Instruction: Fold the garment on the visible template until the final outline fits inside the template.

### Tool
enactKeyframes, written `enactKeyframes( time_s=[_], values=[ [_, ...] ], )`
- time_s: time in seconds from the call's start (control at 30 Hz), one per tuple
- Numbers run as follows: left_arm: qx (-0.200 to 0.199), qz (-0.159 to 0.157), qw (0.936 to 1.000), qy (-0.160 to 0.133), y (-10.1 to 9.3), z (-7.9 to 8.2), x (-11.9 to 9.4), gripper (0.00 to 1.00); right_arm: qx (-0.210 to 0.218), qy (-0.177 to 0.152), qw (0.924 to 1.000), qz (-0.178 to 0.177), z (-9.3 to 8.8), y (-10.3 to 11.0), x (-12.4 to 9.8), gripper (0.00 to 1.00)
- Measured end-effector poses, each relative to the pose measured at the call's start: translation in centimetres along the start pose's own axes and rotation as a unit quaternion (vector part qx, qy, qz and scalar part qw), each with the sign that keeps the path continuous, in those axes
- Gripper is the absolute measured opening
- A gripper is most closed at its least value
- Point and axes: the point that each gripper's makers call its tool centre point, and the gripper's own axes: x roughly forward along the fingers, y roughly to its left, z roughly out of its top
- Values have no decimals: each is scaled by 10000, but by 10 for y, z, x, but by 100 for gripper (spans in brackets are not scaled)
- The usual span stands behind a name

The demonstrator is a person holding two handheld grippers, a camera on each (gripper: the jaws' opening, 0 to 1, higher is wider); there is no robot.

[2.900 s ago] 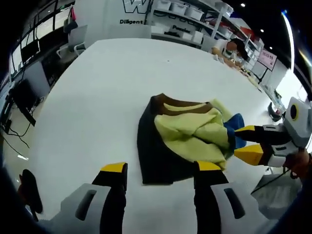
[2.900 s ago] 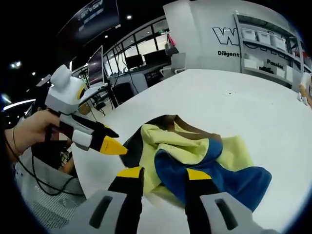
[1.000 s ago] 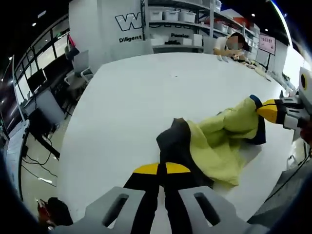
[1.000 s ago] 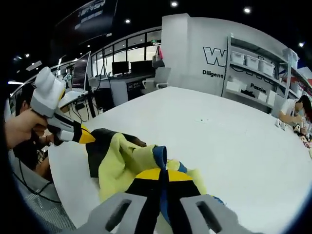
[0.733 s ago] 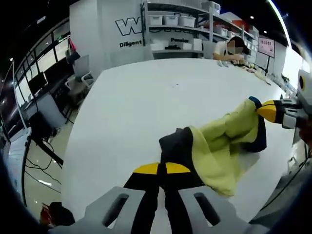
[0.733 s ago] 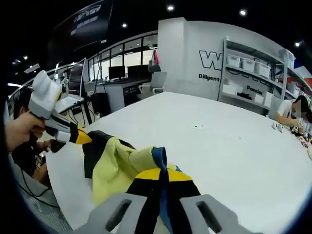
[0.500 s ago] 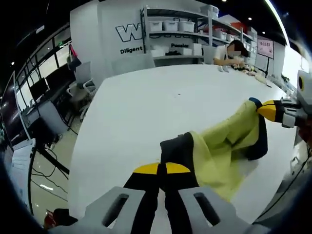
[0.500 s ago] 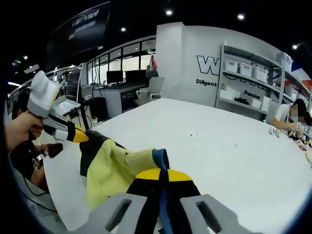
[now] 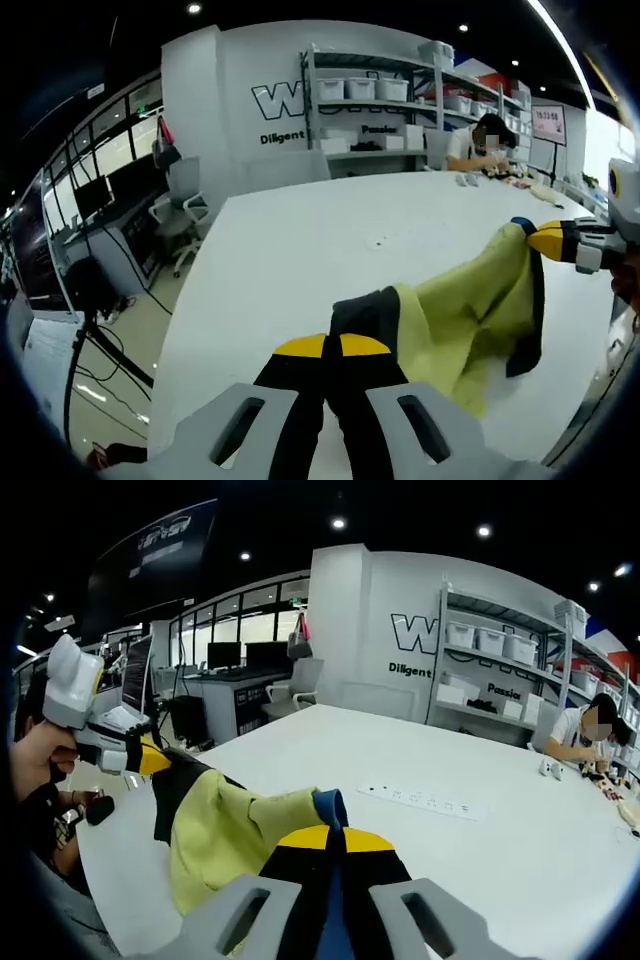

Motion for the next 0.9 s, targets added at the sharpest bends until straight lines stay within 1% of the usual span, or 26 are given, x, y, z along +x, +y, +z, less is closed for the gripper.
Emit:
enactKeyframes(
  time_s=[0.03,0.1,0.13,0.17,0.2,0.27,0.37,0.5,0.57,0.63,0.7,0.77,0.8,0.83,0.9],
  values=[
    [23,21,10000,-7,0,1,2,2,-52,-29,10000,-44,1,-2,1,0],
    [5,61,10000,-40,3,3,10,2,-289,-44,9993,-224,2,-11,5,0],
    [2,61,10000,-36,3,3,11,2,-329,-38,9991,-275,1,-14,6,0],
    [-10,68,10000,-36,3,3,16,2,-390,-35,9984,-408,1,-20,9,0],
    [1,89,9999,-69,3,4,21,2,-407,6,9983,-421,-1,-23,13,0],
    [-34,72,9999,-98,1,6,27,2,-316,-14,9984,-474,-2,-31,17,0],
    [41,41,9999,-140,-2,10,38,2,-240,11,9982,-545,-5,-38,23,0],
    [136,5,9998,-125,-6,13,54,2,-207,105,9979,-598,-12,-46,33,0],
    [204,-28,9996,-215,-7,17,57,2,-202,74,9978,-626,-11,-49,36,0],
    [234,-39,9992,-310,-8,22,58,2,-228,7,9976,-649,-9,-51,38,0],
    [166,-62,9990,-414,-8,29,56,2,-237,-286,9967,-718,3,-55,36,0],
    [152,-45,9984,-551,-7,33,57,2,-292,-406,9957,-776,6,-58,36,0],
    [173,-26,9984,-528,-6,32,60,2,-320,-380,9958,-773,5,-58,37,0],
    [187,3,9989,-436,-5,28,64,2,-312,-325,9961,-756,1,-60,41,0],
    [200,-57,9992,-336,-7,22,70,2,-230,-150,9973,-684,-9,-58,45,0]
  ],
)
